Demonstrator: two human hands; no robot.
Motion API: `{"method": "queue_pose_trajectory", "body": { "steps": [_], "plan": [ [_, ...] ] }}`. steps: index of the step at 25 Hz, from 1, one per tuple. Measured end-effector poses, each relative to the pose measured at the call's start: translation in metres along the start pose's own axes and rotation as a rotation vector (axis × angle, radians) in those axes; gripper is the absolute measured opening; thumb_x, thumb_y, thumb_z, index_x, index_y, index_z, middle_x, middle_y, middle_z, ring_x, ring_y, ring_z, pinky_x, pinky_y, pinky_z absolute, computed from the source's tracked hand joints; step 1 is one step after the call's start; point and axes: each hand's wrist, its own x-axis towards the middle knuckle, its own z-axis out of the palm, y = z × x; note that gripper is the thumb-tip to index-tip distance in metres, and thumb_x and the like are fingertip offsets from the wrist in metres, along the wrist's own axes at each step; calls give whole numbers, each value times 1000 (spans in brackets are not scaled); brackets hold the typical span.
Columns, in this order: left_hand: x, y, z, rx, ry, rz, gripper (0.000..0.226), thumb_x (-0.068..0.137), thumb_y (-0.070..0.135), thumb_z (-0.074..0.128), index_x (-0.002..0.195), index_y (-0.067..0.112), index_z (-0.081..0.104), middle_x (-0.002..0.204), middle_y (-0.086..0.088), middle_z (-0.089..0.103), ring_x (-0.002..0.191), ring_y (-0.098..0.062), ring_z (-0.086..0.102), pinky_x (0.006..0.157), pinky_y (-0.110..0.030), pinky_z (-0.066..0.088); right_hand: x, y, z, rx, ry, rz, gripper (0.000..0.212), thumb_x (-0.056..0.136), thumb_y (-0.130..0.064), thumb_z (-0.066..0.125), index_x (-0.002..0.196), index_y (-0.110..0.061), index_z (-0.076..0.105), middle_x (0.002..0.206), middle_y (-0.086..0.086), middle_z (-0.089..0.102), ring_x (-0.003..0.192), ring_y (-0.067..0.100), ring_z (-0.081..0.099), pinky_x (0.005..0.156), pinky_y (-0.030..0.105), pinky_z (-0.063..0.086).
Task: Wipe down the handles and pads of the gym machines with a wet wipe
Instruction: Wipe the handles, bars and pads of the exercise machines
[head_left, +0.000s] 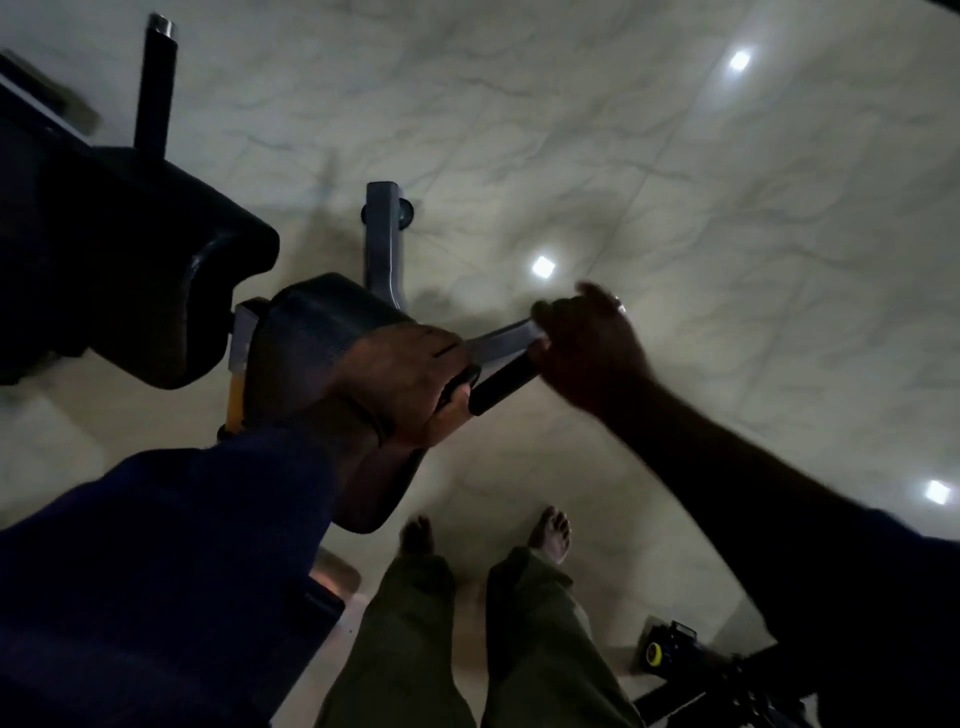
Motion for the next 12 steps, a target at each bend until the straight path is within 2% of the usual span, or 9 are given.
{"method": "queue_pose_trajectory", "body": {
  "steps": [3,5,8,12],
  "plan": [
    [0,0,0,-5,16,16,33,91,38,56,104,12,72,99,-10,71,85,-32,66,79,-43,53,-24,-58,24,167,-52,-194,30,87,-22,64,112,-6,67,100,15,70,93,35,64,101,48,47],
    [-2,0,1,15,26,15,33,93,39,54,104,13,71,99,-7,70,85,-31,65,77,-40,51,-19,-48,19,102,-73,-258,27,88,-26,60,109,-11,64,95,12,70,89,35,64,97,47,47],
    [0,0,2,24,32,5,25,89,38,55,96,17,67,91,-2,67,80,-26,62,68,-33,38,5,5,-9,18,17,-110,15,91,-27,55,91,-13,58,71,11,63,67,37,61,70,43,47],
    [-4,2,3,40,42,6,30,91,43,48,100,20,66,96,3,67,86,-25,62,71,-35,45,12,26,-27,-64,-4,151,14,87,-21,65,90,-9,58,77,15,62,70,40,63,57,39,46]
  ]
}}
